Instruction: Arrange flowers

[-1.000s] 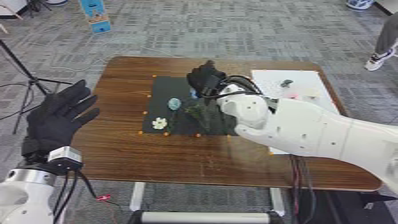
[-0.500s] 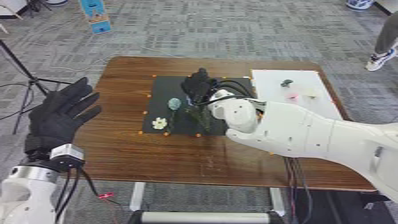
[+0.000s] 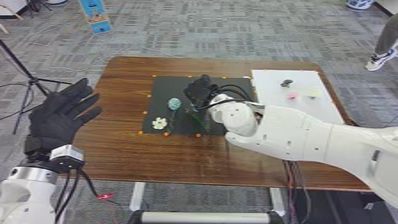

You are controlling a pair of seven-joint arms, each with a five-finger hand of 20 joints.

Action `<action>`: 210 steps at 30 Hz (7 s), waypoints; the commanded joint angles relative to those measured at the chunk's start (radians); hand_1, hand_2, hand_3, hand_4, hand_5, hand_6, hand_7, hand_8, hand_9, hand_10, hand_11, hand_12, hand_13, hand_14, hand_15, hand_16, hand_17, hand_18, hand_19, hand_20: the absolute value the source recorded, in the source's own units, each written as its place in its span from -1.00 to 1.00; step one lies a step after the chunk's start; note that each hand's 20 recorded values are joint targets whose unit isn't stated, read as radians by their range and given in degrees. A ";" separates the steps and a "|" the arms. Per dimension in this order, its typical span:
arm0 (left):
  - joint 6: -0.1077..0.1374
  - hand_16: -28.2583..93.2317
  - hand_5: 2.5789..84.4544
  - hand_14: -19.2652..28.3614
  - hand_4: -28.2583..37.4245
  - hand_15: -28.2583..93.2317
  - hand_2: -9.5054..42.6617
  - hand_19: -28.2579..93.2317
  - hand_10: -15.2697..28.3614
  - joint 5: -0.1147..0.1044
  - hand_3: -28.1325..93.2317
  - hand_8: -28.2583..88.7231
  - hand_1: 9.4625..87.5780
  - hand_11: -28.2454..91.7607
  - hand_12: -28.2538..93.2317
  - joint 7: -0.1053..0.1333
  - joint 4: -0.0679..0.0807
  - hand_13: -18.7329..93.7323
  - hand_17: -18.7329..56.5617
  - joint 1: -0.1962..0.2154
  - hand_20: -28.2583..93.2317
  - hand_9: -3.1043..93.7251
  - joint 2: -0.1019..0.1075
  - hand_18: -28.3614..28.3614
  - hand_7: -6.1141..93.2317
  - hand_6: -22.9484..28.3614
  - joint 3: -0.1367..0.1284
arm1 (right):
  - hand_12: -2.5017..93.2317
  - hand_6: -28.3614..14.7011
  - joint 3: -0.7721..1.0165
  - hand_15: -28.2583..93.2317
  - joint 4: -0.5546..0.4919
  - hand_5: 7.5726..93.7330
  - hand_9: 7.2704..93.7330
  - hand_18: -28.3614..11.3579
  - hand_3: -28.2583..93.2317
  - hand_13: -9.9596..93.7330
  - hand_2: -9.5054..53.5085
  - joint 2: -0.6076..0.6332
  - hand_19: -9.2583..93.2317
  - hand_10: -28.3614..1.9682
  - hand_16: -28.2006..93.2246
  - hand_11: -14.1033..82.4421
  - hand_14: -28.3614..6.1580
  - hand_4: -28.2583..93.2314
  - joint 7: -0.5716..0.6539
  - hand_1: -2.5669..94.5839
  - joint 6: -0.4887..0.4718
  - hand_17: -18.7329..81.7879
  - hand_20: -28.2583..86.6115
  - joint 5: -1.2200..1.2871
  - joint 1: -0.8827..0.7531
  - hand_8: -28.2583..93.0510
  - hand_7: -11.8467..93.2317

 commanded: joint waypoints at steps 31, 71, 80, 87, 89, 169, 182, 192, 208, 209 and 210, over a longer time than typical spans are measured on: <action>-0.002 -0.47 -0.23 0.36 -1.00 -0.10 -0.84 0.18 0.22 -0.003 0.65 -0.68 -0.73 -0.19 -0.23 -0.018 0.001 -0.29 -0.77 -0.001 -0.34 -0.39 -0.007 0.78 -0.48 0.05 -0.002 | -0.52 0.30 0.147 0.92 -0.047 -0.11 0.07 -0.58 0.77 0.36 -1.00 0.063 0.71 0.17 0.03 -0.31 0.16 -1.00 0.050 -0.17 -0.089 -0.11 0.43 -0.026 -0.029 -0.74 -0.36; 0.003 -0.47 -0.23 0.37 -1.00 -0.10 -0.84 0.18 0.23 -0.005 0.65 -0.68 -0.75 -0.19 -0.24 -0.003 -0.017 -0.28 -0.77 0.040 -0.34 -0.39 -0.032 0.78 -0.48 0.05 -0.015 | -0.55 0.18 0.644 0.96 0.010 -0.27 -0.05 -0.35 -1.00 0.30 -1.00 0.434 0.58 0.43 0.05 -0.54 0.14 -0.70 0.062 0.43 0.075 -0.17 0.44 0.142 -0.447 -0.61 -0.63; 0.000 -0.47 -0.23 0.37 -1.00 -0.10 -0.82 0.18 0.23 -0.003 0.64 -0.68 -0.74 -0.18 -0.24 -0.003 -0.018 -0.28 -0.77 0.042 -0.34 -0.38 -0.029 0.78 -0.48 0.05 -0.018 | -0.60 0.18 0.616 0.95 0.001 -0.14 0.01 -0.62 0.79 0.40 -1.00 0.454 0.69 0.27 0.02 -0.34 0.06 -1.00 0.105 -0.34 -0.066 -0.10 0.35 0.114 -0.416 -0.72 -0.38; -0.002 -0.48 -0.23 0.37 -1.00 -0.09 -0.82 0.18 0.23 -0.005 0.65 -0.67 -0.75 -0.19 -0.24 -0.008 -0.015 -0.28 -0.77 0.037 -0.34 -0.38 -0.022 0.78 -0.48 0.05 -0.019 | -0.54 0.22 0.589 0.95 -0.007 -0.15 -0.07 -0.66 0.84 0.35 -1.00 0.471 0.70 0.14 0.02 -0.31 0.03 -1.00 0.126 -0.36 -0.116 -0.13 0.37 0.106 -0.403 -0.72 -0.35; -0.005 -0.48 -0.22 0.37 -1.00 -0.09 -0.82 0.18 0.24 -0.006 0.65 -0.67 -0.75 -0.19 -0.24 -0.009 -0.014 -0.28 -0.77 0.036 -0.34 -0.38 -0.021 0.78 -0.48 0.05 -0.017 | -0.51 0.25 0.596 0.95 -0.012 -0.13 -0.05 -0.65 0.86 0.35 -1.00 0.474 0.70 0.15 0.01 -0.25 0.04 -1.00 0.118 -0.34 -0.108 -0.12 0.38 0.110 -0.410 -0.72 -0.31; 0.004 -0.48 -0.22 0.37 -1.00 -0.09 -0.81 0.19 0.23 -0.007 0.65 -0.68 -0.74 -0.18 -0.24 -0.008 -0.007 -0.28 -0.77 0.016 -0.34 -0.39 -0.016 0.78 -0.47 0.05 0.006 | 0.04 0.44 0.173 0.95 0.000 0.43 0.70 -0.51 0.80 0.59 -1.00 0.155 0.75 0.52 0.06 -0.02 0.30 -1.00 -0.192 0.11 0.239 0.02 0.39 0.074 -0.136 -0.57 0.26; 0.002 -0.48 -0.22 0.37 -1.00 -0.08 -0.81 0.19 0.23 -0.007 0.65 -0.68 -0.74 -0.18 -0.24 -0.014 -0.003 -0.28 -0.77 0.012 -0.34 -0.38 -0.015 0.78 -0.48 0.05 0.007 | 0.04 0.48 0.224 0.94 -0.038 0.34 0.63 -0.51 0.78 0.56 -1.00 0.185 0.73 0.57 0.07 -0.08 0.28 -1.00 -0.240 0.06 0.131 -0.01 0.40 0.016 -0.181 -0.53 0.24; -0.001 -0.48 -0.22 0.37 -1.00 -0.08 -0.81 0.19 0.23 -0.008 0.65 -0.68 -0.74 -0.18 -0.24 -0.024 -0.004 -0.28 -0.77 0.015 -0.34 -0.38 -0.014 0.78 -0.48 0.06 0.003 | -0.41 0.44 0.338 0.93 -0.103 0.06 0.23 -0.58 0.88 0.44 -1.00 0.215 0.67 0.31 0.05 0.01 0.19 -1.00 -0.232 -0.27 0.096 -0.09 0.43 0.044 -0.228 -0.80 -0.04; -0.005 -0.48 -0.22 0.37 -1.00 -0.08 -0.81 0.19 0.23 -0.007 0.65 -0.68 -0.74 -0.18 -0.24 -0.028 -0.002 -0.28 -0.77 0.012 -0.34 -0.38 -0.015 0.78 -0.48 0.06 0.004 | -0.43 0.24 0.561 0.92 -0.255 -0.17 0.04 -0.60 0.89 0.38 -1.00 0.280 0.69 0.15 0.03 -0.07 0.12 -1.00 -0.145 -0.31 0.113 -0.12 0.43 0.033 -0.352 -0.75 -0.23; -0.002 -0.48 -0.22 0.37 -1.00 -0.08 -0.81 0.19 0.23 -0.007 0.65 -0.68 -0.74 -0.18 -0.24 -0.029 -0.004 -0.28 -0.77 0.016 -0.34 -0.38 -0.016 0.78 -0.48 0.06 0.002 | -0.43 0.22 0.588 0.92 -0.274 -0.19 0.02 -0.61 0.89 0.37 -1.00 0.288 0.69 0.13 0.03 -0.08 0.12 -1.00 -0.161 -0.32 0.107 -0.12 0.43 0.041 -0.370 -0.73 -0.26; -0.002 -0.48 -0.22 0.37 -1.00 -0.08 -0.81 0.19 0.23 -0.008 0.65 -0.68 -0.73 -0.18 -0.24 -0.025 -0.006 -0.28 -0.77 0.019 -0.34 -0.38 -0.018 0.78 -0.48 0.06 0.001 | -0.43 0.22 0.604 0.92 -0.294 -0.22 0.01 -0.61 0.89 0.37 -1.00 0.301 0.69 0.12 0.02 -0.08 0.11 -1.00 -0.172 -0.32 0.103 -0.12 0.43 0.050 -0.379 -0.73 -0.27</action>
